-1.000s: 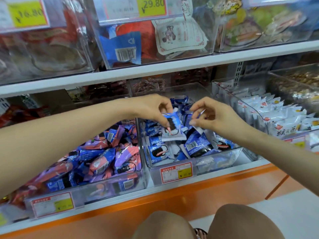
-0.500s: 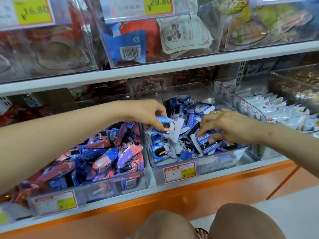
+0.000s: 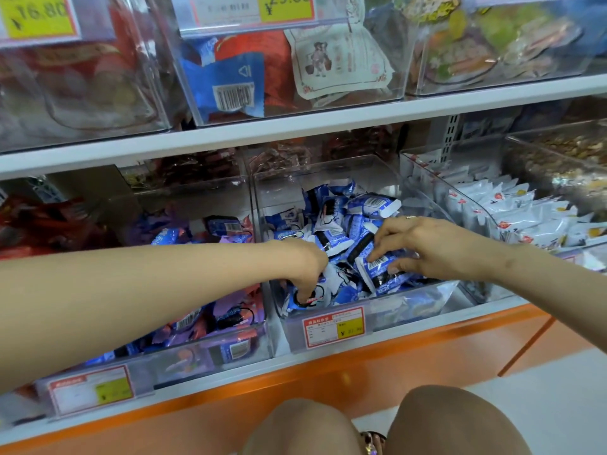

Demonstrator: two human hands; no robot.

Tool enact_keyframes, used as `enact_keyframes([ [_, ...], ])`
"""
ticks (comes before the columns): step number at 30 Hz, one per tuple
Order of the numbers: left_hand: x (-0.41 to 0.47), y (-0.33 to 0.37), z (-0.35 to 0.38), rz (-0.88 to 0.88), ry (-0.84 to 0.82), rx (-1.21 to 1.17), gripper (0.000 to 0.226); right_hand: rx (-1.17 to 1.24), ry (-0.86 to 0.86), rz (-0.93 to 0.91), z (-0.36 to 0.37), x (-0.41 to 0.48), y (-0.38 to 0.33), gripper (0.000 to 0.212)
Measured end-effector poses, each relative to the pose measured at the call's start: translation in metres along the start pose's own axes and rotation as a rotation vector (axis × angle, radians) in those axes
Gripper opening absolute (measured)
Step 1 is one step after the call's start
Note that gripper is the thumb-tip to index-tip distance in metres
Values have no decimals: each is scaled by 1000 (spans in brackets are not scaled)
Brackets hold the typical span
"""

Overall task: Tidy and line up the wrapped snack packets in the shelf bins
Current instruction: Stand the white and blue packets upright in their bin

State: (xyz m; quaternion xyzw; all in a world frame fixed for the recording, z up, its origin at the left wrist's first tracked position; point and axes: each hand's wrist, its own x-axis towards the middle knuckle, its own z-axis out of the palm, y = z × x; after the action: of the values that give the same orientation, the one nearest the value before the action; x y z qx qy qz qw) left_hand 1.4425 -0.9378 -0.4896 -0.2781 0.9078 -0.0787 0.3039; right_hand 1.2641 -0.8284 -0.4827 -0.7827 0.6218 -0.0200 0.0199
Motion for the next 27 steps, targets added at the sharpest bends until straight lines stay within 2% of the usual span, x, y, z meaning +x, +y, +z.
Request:
enact_keyframes([
  [2, -3, 2, 3, -18, 33, 49, 32, -1, -5, 2, 0, 0, 0, 33],
  [5, -3, 4, 9, -37, 37, 96, 51, 6, -2, 0, 1, 0, 0, 33],
  [7, -2, 6, 10, -41, 43, 154, 54, 6, -5, 3, 0, 0, 0, 33],
  [10, -4, 7, 5, -43, 66, 180, 37, 14, -9, 10, 0, -2, -1, 33],
  [13, -12, 1, -9, -16, 137, -66, 42, 19, 8, 9, 1, -3, -1, 33],
  [15, -13, 0, -15, 33, 71, -420, 36, 19, 10, 13, 1, -3, -1, 33],
  [17, -13, 7, -14, 55, -39, -601, 35, 23, 5, 19, 1, -3, -1, 33],
  [19, -8, 17, -5, 77, -58, -486, 37, 35, 5, 23, 1, -4, -2, 33],
  [22, 2, 24, 10, 85, 46, -231, 39, 39, 8, 32, 1, -7, -3, 33],
  [24, 1, 19, 10, 84, 37, -203, 37, 39, 12, 31, 2, -8, -3, 33],
  [27, -8, -1, -2, 96, -67, -308, 32, 57, 31, 28, 4, -8, -2, 31],
])
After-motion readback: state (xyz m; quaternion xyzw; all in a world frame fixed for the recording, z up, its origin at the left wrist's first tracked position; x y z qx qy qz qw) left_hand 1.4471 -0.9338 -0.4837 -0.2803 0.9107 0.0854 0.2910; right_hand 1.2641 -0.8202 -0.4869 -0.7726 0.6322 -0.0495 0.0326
